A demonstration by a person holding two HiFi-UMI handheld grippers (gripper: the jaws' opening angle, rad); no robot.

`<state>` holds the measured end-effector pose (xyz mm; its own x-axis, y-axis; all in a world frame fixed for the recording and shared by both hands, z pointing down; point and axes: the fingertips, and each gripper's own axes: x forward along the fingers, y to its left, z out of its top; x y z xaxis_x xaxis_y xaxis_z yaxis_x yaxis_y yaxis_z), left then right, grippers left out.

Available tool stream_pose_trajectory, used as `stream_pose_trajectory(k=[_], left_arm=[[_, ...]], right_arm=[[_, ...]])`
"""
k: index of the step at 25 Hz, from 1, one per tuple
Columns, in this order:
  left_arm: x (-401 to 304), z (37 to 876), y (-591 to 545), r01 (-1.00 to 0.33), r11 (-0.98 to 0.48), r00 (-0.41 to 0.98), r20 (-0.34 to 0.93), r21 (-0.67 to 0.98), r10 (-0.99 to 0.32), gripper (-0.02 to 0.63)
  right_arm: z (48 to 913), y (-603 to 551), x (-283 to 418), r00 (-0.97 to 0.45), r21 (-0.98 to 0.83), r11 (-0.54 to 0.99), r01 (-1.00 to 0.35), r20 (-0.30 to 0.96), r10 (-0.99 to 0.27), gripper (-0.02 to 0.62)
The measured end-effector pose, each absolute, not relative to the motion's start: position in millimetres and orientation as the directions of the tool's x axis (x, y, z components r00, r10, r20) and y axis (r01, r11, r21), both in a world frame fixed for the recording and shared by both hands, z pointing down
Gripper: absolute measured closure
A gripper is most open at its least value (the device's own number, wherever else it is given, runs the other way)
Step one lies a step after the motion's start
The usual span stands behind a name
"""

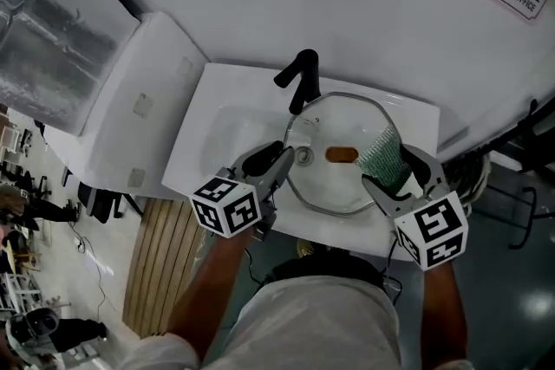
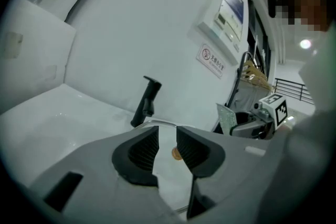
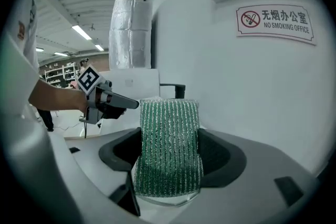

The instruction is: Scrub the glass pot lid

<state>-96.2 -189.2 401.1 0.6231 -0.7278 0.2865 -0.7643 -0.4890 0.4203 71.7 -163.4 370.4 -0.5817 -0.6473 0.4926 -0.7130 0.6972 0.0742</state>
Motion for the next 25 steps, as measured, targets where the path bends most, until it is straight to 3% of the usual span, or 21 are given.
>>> stream_pose_trajectory(k=[8,15,25], left_arm=[[-76,319,-166,-0.752,-0.599,0.642,0.101,0.273,-0.76,0.505],[-61,273,-150,-0.761,-0.637,0.642,-0.002,0.125,-0.767,0.552],[-55,260,-146,-0.76,-0.642,0.642,-0.038,0.102,-0.766,0.588]], right_arm=[[322,-162,40,-0.699,-0.007,0.74,-0.673,0.333,-0.633,0.264],[288,-157,21,-0.758,-0.051,0.765,-0.642,0.192,-0.624,0.264],[260,-150,11,-0.788,-0.062,0.786,-0.615,0.032,-0.615,0.264]])
